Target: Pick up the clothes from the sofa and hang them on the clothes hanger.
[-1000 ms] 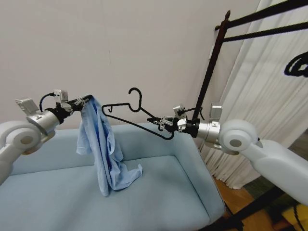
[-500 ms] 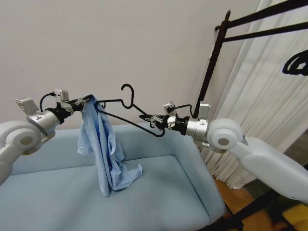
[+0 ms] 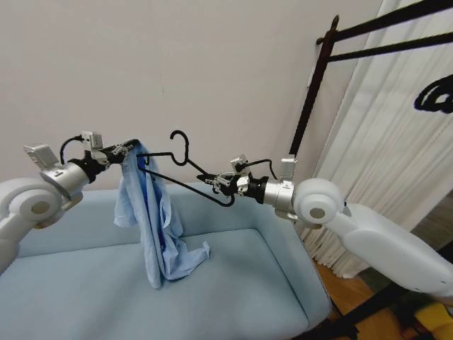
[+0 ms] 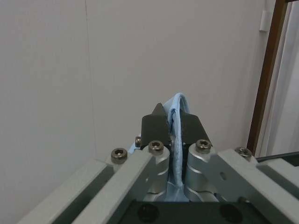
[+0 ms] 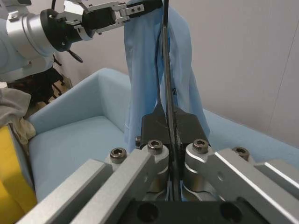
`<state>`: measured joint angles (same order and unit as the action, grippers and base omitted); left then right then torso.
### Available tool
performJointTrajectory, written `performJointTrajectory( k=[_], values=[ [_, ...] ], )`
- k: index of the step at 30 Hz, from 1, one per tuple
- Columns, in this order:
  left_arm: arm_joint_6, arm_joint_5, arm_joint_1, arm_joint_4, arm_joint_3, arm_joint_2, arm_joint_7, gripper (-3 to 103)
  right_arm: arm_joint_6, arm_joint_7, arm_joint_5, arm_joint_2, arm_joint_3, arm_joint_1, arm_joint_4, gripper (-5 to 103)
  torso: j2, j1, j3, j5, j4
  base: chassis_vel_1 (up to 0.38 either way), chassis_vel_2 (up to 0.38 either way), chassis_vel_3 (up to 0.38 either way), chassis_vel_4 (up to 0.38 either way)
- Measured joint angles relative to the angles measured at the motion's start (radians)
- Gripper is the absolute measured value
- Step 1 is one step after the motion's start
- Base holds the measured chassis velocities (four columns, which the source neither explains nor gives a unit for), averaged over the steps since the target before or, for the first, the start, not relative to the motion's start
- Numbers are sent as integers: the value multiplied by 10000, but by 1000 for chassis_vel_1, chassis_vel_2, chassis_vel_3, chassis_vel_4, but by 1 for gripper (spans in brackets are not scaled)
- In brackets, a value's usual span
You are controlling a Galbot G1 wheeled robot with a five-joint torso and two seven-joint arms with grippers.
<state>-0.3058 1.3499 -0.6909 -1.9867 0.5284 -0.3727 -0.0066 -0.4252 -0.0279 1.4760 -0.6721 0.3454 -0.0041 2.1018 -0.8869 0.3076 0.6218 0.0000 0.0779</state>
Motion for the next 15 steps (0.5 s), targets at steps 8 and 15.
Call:
performJointTrajectory(
  k=[8, 15],
  values=[
    [0, -20, -73, -288, 106, -22, -69, 3, 42, 427, -109, -484, 257, 187, -422, 2, 1, 0, 0, 1, 0, 0, 0, 0, 0],
    [-2, -29, -108, -510, 137, -110, -198, 3, 81, 767, 64, -901, 406, 277, -610, 2, 1, 0, 0, 0, 0, 0, 0, 0, 0]
  ],
)
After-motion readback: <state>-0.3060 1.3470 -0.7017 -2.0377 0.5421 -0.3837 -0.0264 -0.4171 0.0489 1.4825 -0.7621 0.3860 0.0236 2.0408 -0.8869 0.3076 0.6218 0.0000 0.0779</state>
